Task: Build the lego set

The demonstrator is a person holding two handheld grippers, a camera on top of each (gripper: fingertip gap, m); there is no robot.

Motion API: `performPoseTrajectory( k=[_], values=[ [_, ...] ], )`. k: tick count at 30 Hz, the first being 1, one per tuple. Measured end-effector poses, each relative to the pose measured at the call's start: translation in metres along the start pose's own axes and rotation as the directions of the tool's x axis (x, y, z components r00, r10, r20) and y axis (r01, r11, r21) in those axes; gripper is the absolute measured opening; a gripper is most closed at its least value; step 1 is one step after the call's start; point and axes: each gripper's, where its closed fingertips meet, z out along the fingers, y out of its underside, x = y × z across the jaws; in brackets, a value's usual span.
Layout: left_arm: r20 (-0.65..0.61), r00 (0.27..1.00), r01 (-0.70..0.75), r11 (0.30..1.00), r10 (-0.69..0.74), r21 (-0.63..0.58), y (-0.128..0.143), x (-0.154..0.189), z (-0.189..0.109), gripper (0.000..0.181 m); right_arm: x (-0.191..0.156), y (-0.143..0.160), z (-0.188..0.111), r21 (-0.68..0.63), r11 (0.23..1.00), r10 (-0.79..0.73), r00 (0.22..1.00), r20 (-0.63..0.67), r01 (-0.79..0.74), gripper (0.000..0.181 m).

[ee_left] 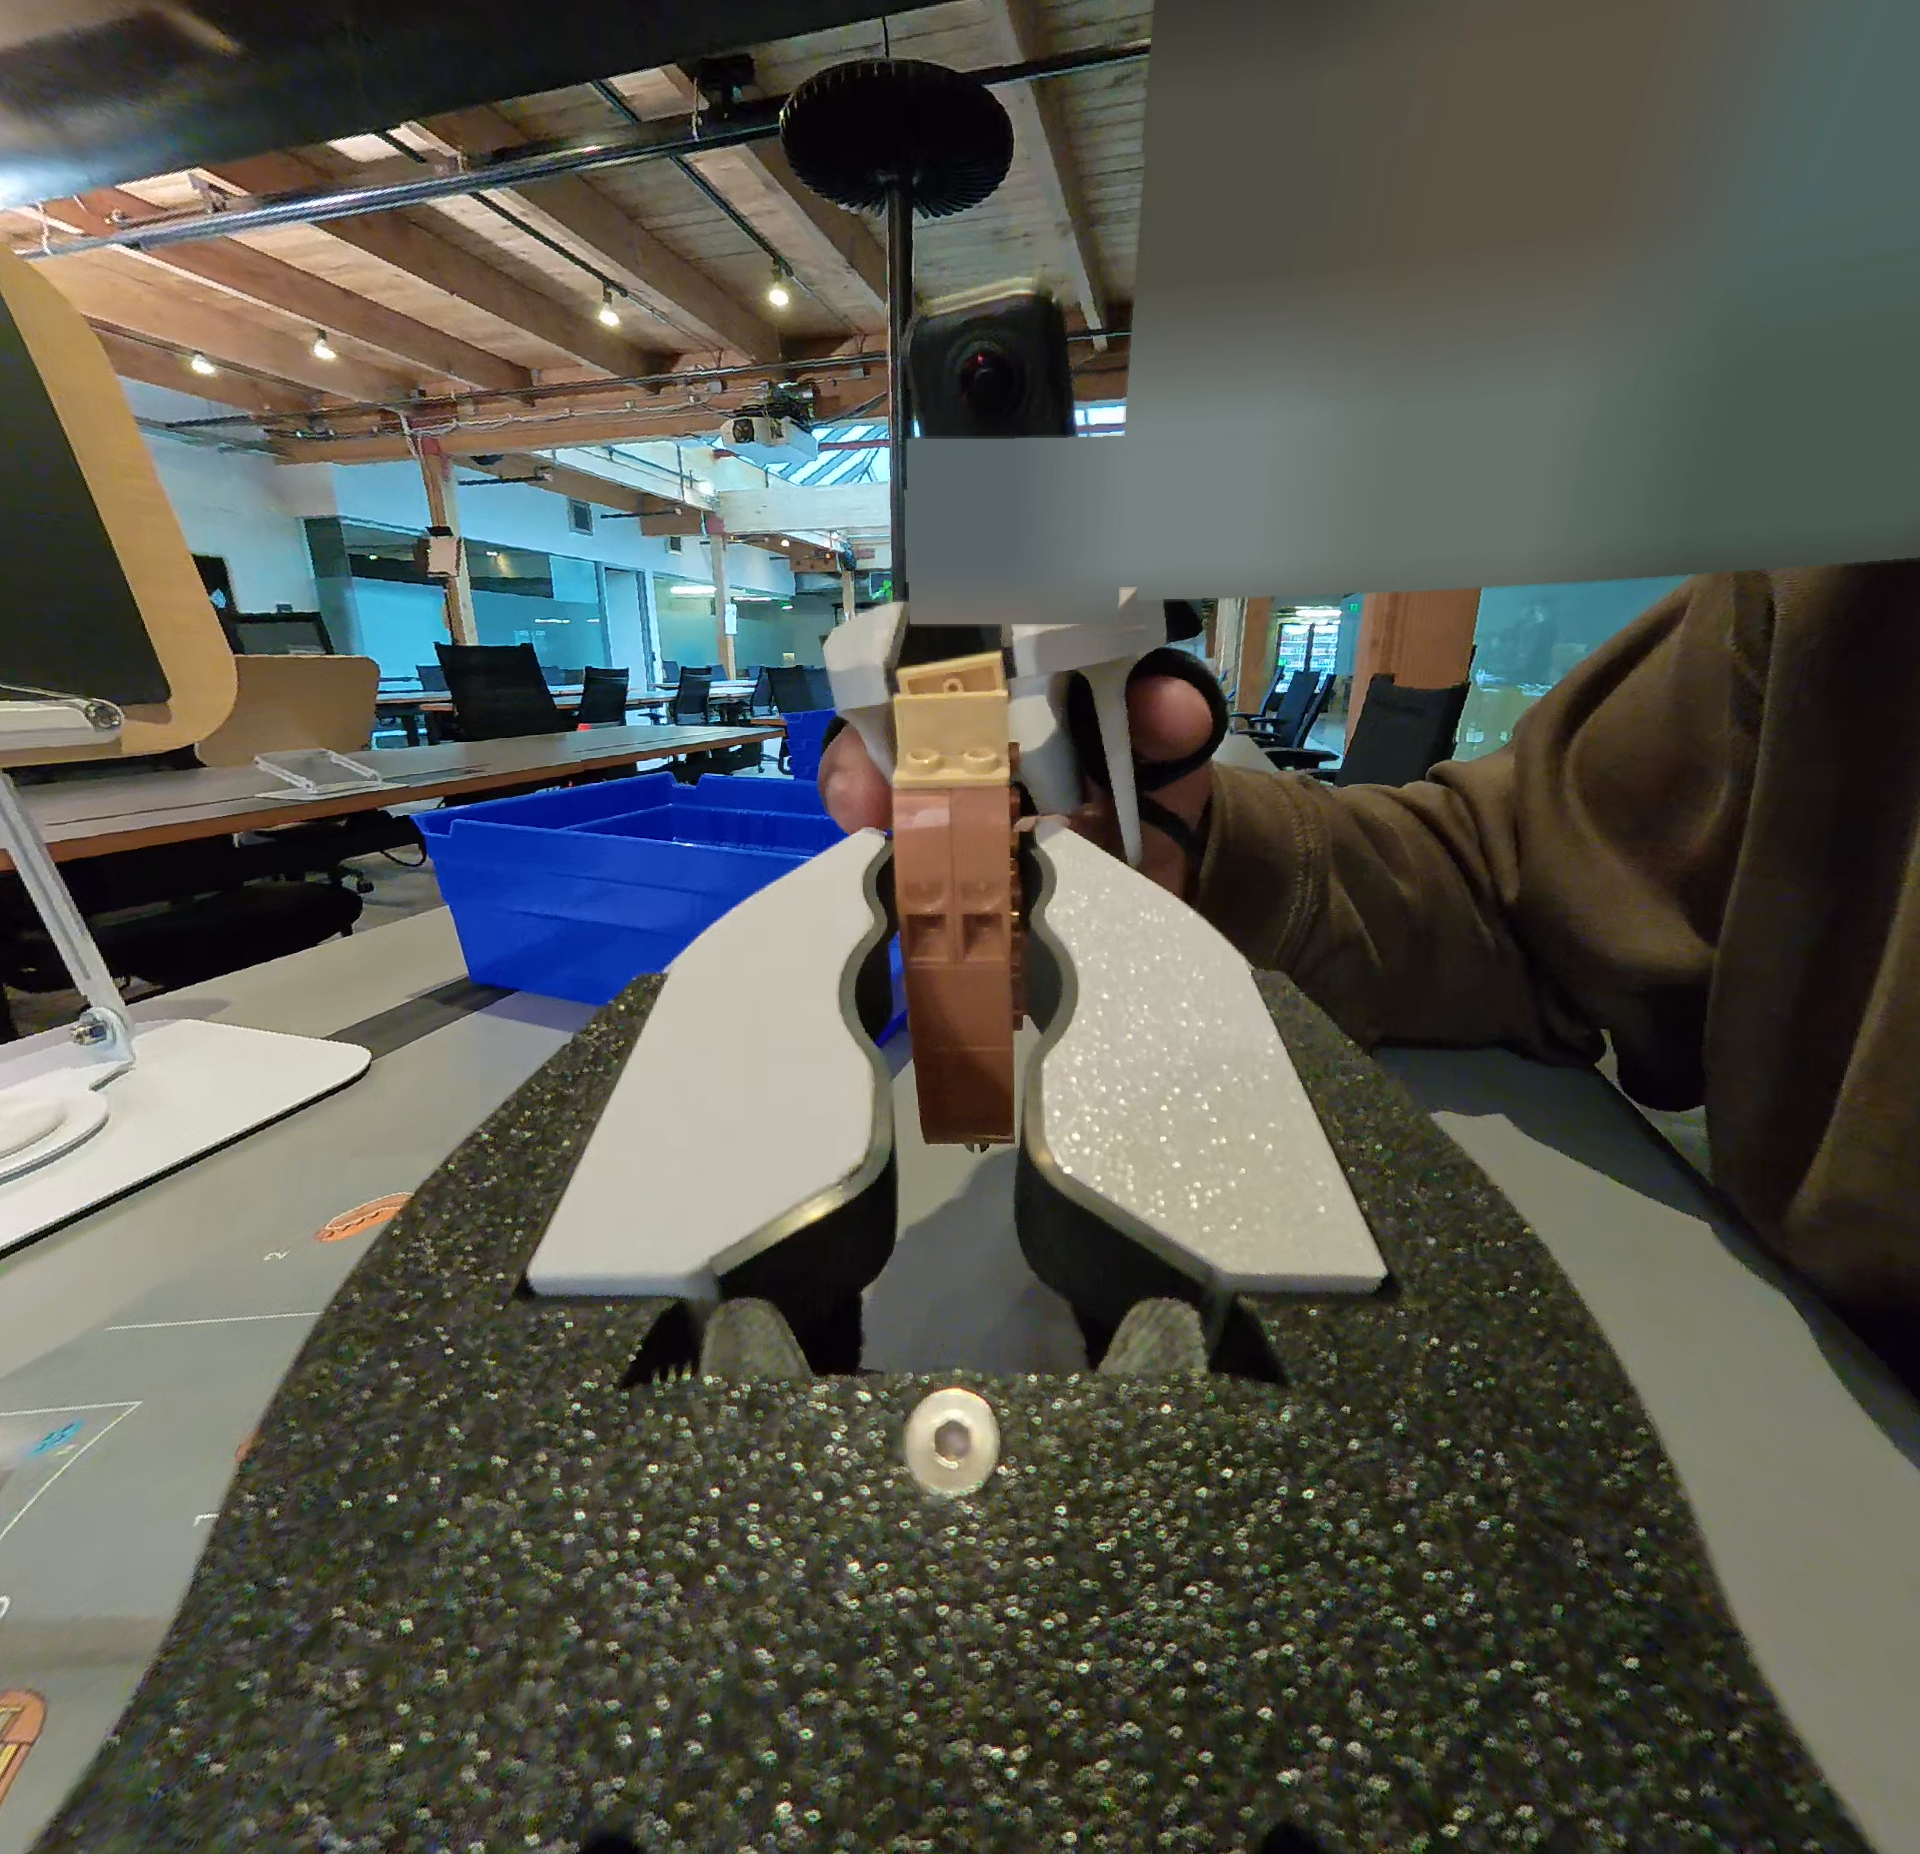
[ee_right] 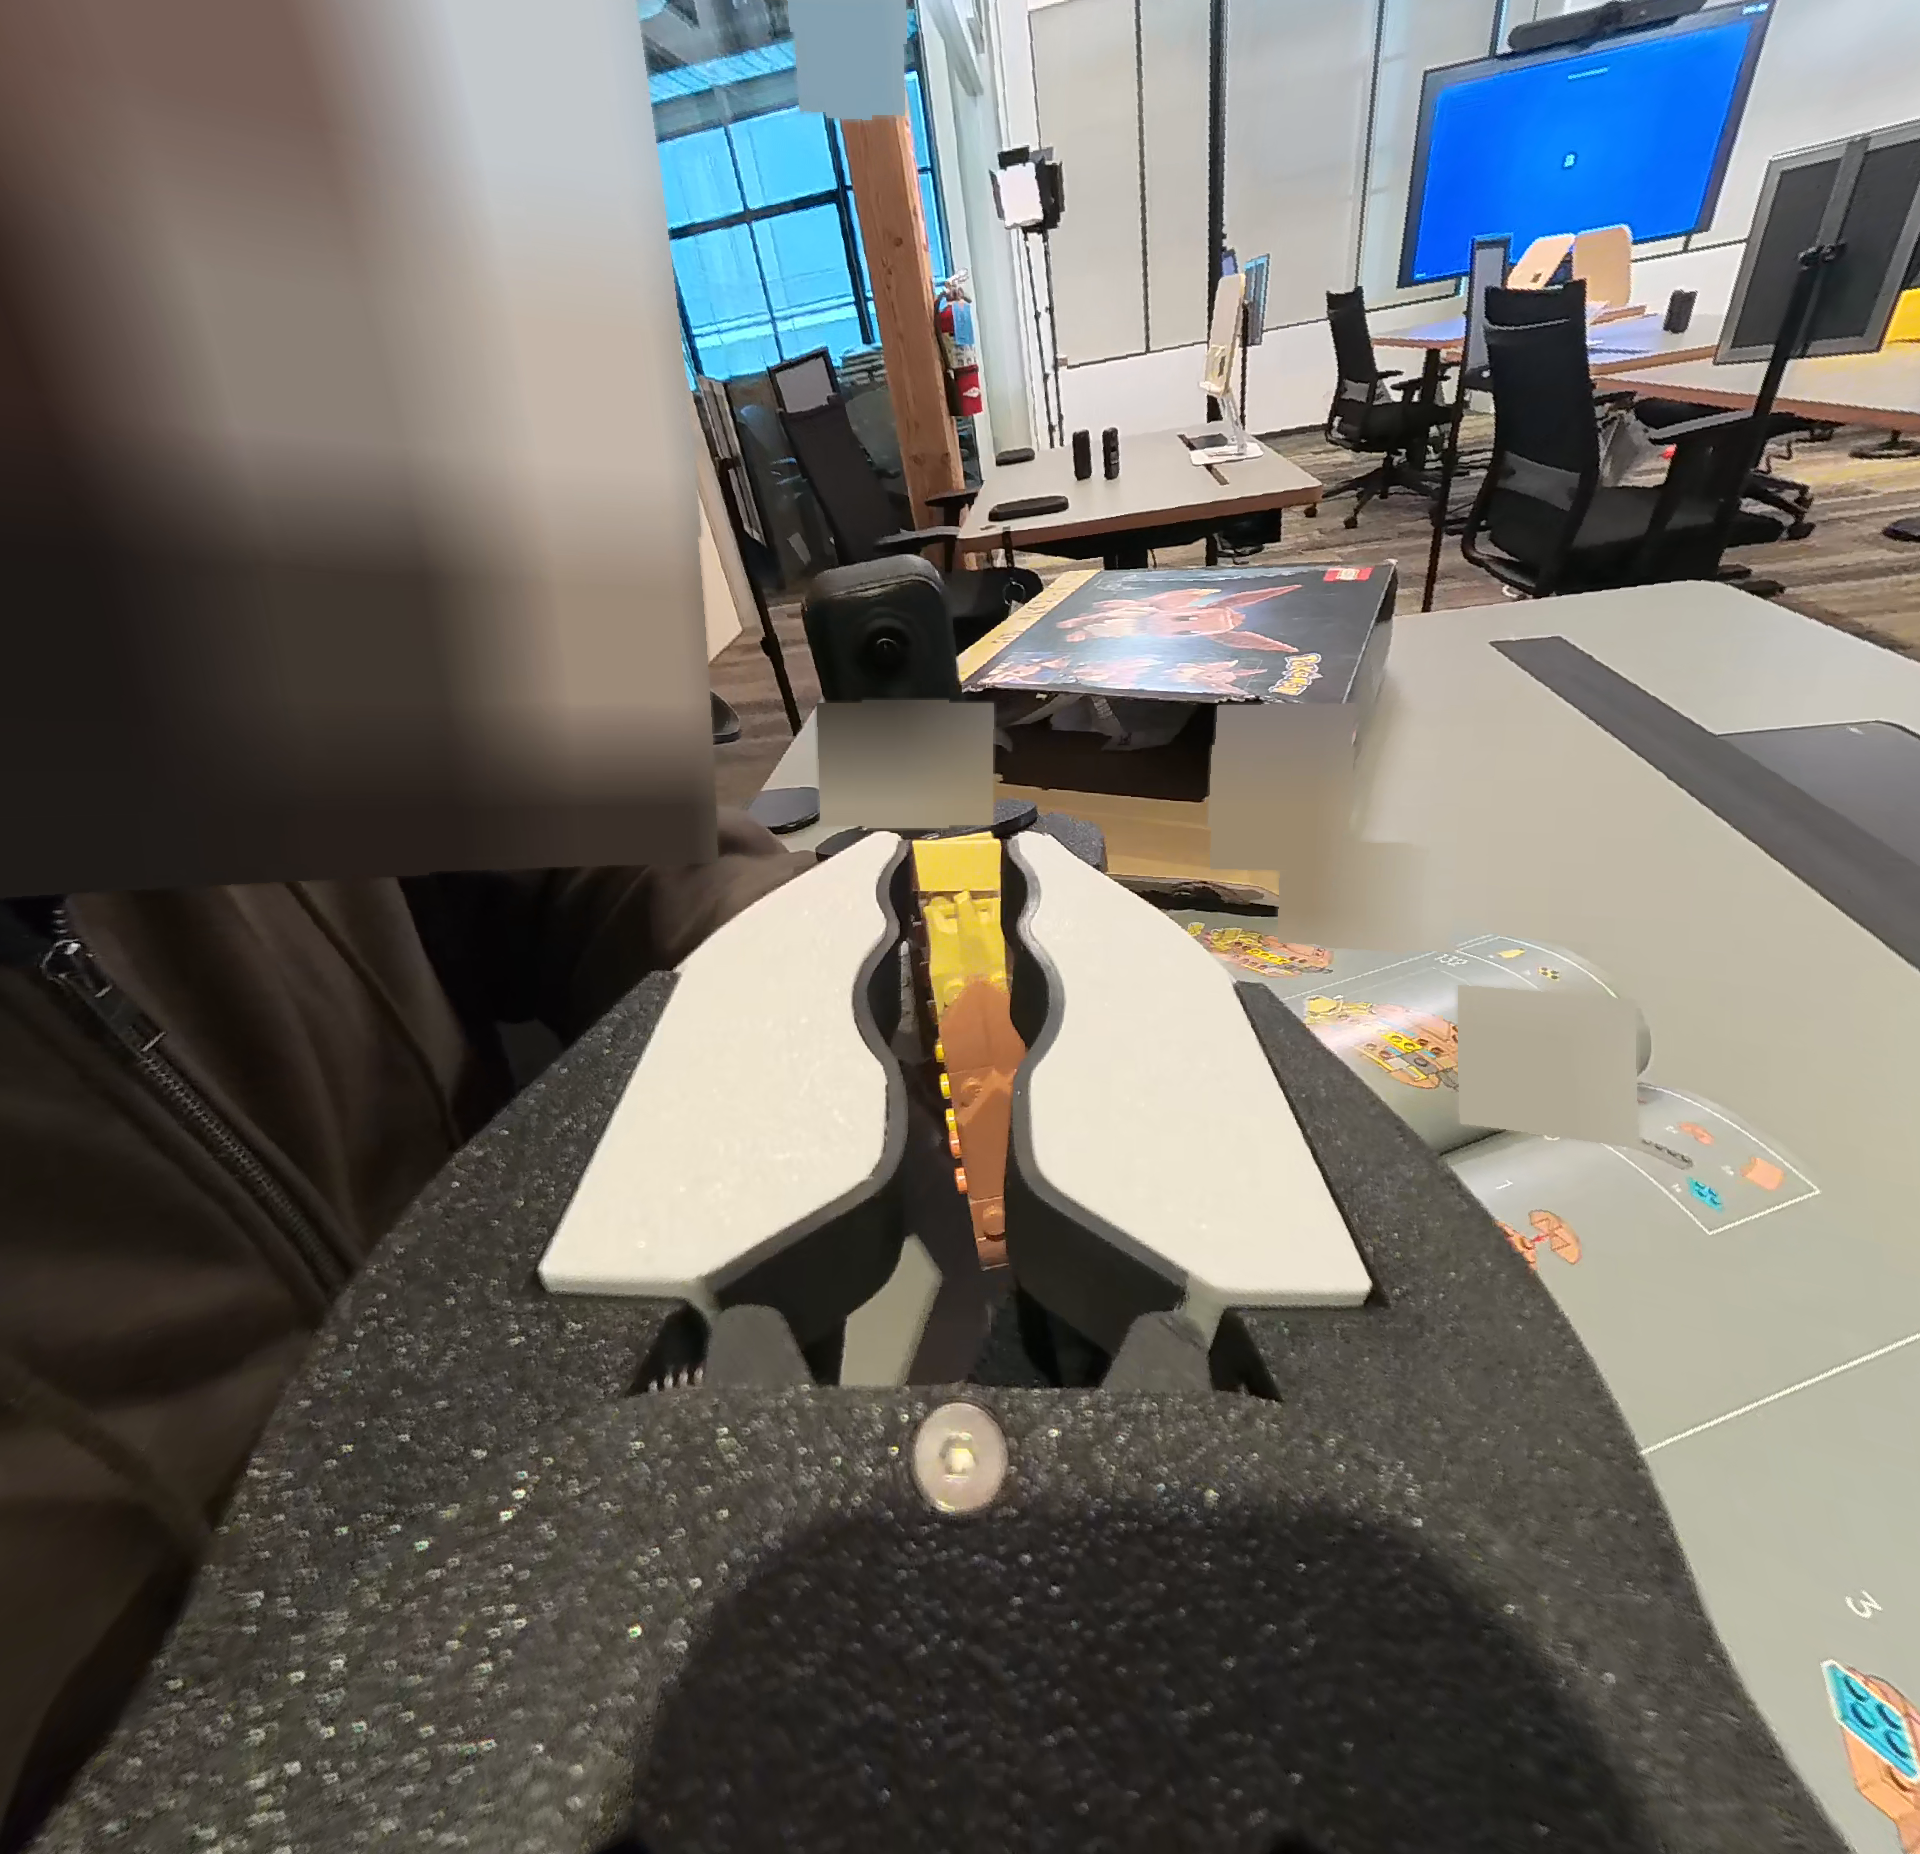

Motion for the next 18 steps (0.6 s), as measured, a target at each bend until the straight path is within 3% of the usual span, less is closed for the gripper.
performPoseTrajectory(
  k=[18],
  values=[
    [0.008, 1.0, 0.002, 1.0, -0.002, -0.012, 0.0015, -0.0016, -0.0003, 0.021, 0.002, 0.001, -0.0037, -0.022, 0.999, -0.049, 0.999, -0.016, 0.048, 0.016]
  ],
)
